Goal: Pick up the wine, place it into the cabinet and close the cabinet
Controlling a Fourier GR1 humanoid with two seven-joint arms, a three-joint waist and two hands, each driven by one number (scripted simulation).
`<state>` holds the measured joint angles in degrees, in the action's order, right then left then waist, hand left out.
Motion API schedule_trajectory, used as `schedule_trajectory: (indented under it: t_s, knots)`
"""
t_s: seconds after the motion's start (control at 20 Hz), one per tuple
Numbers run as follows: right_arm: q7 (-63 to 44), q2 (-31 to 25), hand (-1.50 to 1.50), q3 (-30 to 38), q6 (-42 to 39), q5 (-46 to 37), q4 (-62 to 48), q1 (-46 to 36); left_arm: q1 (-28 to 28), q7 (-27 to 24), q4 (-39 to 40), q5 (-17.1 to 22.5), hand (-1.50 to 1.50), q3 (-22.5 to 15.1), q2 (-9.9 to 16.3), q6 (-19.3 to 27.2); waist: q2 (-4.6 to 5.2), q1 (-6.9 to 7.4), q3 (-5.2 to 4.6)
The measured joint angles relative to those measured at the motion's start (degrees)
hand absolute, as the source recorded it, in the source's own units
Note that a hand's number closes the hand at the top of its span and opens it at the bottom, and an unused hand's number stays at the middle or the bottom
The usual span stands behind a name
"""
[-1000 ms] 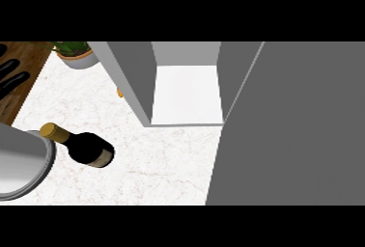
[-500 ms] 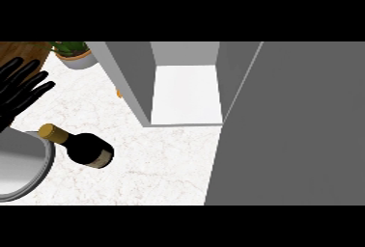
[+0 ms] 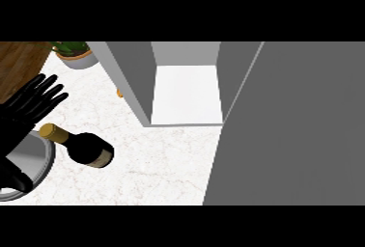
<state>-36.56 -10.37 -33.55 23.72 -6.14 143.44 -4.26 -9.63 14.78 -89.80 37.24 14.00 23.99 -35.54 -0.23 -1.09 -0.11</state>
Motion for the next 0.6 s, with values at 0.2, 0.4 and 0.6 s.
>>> schedule_trajectory:
  t_s: [0.2, 0.4, 0.6]
  knots:
    - [0.05, -1.48, -1.50, -0.55, 0.89, -0.26, 0.07, -0.13, -0.05, -4.79, 5.24, -4.29, -1.50, 1.00, -0.14, -3.20, 0.03, -0.14, -0.01]
    - [-1.23, -2.42, -1.50, -0.30, 1.78, -0.33, 0.20, -1.59, 0.90, -10.03, 9.62, -8.95, -1.50, 1.71, -0.55, -5.95, 0.04, -0.08, -0.02]
    - [-1.41, -3.09, -1.50, -1.33, 3.20, -0.68, 0.16, -2.56, 1.30, -15.59, 14.77, -13.71, -1.50, 2.20, -0.70, -8.20, 0.01, -0.26, -0.06]
